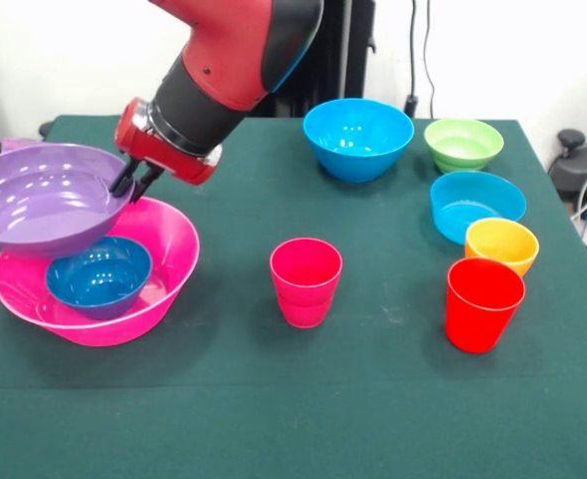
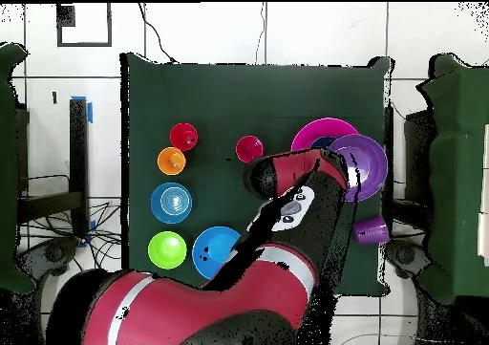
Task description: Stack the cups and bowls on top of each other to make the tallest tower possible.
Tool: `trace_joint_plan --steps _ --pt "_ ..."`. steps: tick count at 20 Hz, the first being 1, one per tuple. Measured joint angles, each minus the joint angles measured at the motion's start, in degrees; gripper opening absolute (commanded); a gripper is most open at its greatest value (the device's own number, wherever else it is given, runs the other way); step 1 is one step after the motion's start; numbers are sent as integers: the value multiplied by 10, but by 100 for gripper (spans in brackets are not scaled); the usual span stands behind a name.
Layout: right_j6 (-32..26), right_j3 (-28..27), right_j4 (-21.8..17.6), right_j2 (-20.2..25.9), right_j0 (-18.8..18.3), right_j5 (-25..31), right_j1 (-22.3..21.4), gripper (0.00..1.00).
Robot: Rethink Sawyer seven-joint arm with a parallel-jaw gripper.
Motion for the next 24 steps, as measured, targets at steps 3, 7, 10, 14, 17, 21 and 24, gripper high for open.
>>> trace_joint_plan --steps 3,7,10,14,17,21,24 --pt "0 -4 0 3 -5 0 -1 0" --pt "0 -8 -5 6 -11 0 -1 0" --pt "0 -8 -11 6 -11 -3 -3 0" --pt "0 -8 -13 7 -11 -6 -7 0" --pt "0 -8 -13 10 -11 -6 -10 0" --pt "0 -8 -13 13 -11 -6 -15 0" --pt "0 -9 -13 16 -11 -6 -18 0"
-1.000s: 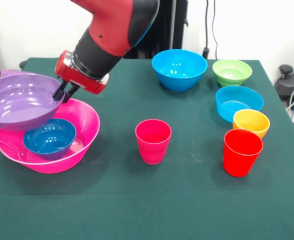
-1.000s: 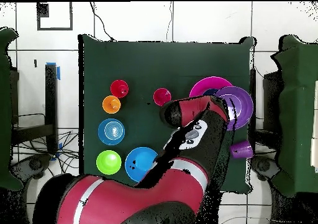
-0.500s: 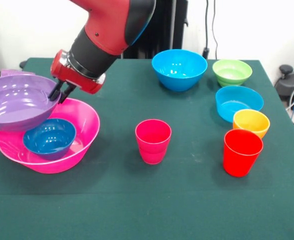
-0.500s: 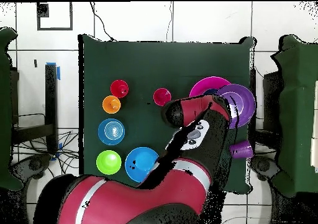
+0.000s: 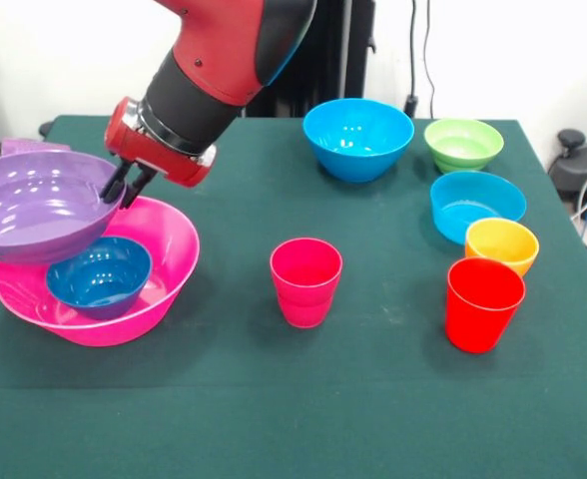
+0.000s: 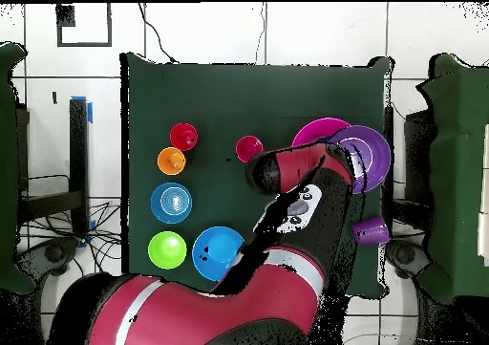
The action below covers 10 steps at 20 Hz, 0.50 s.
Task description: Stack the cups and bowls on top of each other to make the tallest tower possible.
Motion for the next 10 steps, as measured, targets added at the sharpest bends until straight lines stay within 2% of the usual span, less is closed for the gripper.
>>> trace_joint_plan --steps 10 --pt "0 -1 0 25 -1 -3 -11 0"
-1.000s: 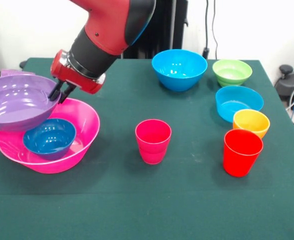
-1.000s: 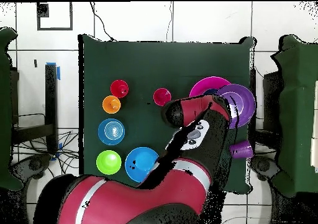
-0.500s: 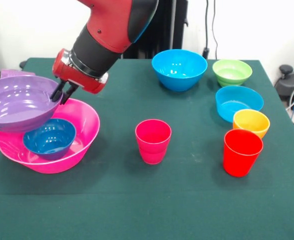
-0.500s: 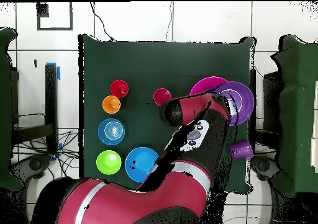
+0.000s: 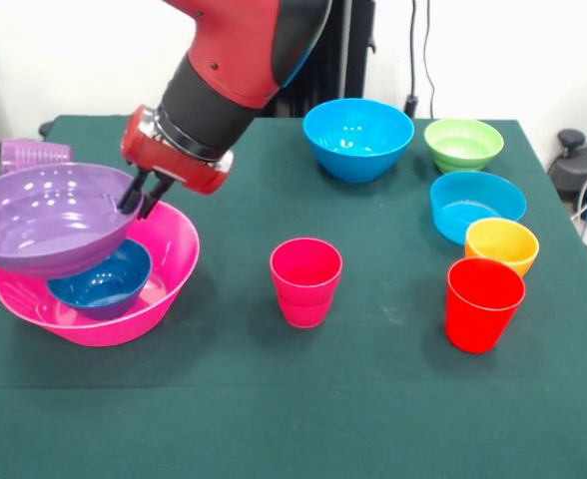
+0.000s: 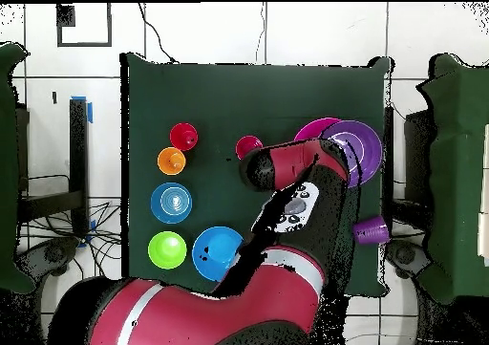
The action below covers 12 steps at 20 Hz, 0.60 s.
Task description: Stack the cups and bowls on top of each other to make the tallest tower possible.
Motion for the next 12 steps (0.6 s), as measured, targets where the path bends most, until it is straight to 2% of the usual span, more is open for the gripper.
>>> trace_joint_plan --steps 12 --pt "0 0 0 46 -14 -32 -13 0"
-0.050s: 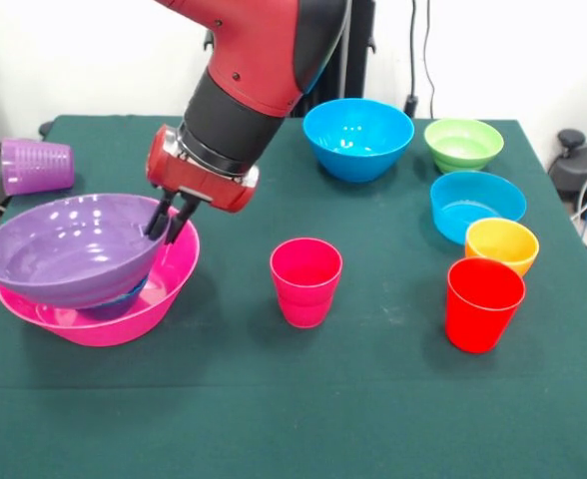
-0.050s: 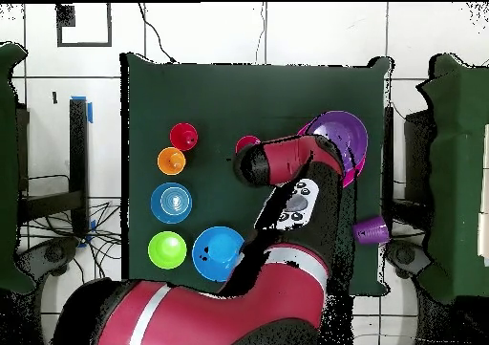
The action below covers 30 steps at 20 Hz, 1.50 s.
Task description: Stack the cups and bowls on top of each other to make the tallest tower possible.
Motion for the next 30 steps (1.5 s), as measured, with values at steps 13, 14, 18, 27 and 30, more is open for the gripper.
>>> trace_joint_plan --steps 13,14,18,27,30 --pt "0 0 0 12 -4 -4 0 0" --pt "0 0 0 12 -4 -4 0 0" --pt "0 0 0 12 -4 -4 1 0" --pt "0 0 -2 12 -3 -3 3 0" --pt "0 0 -5 12 -2 2 3 0"
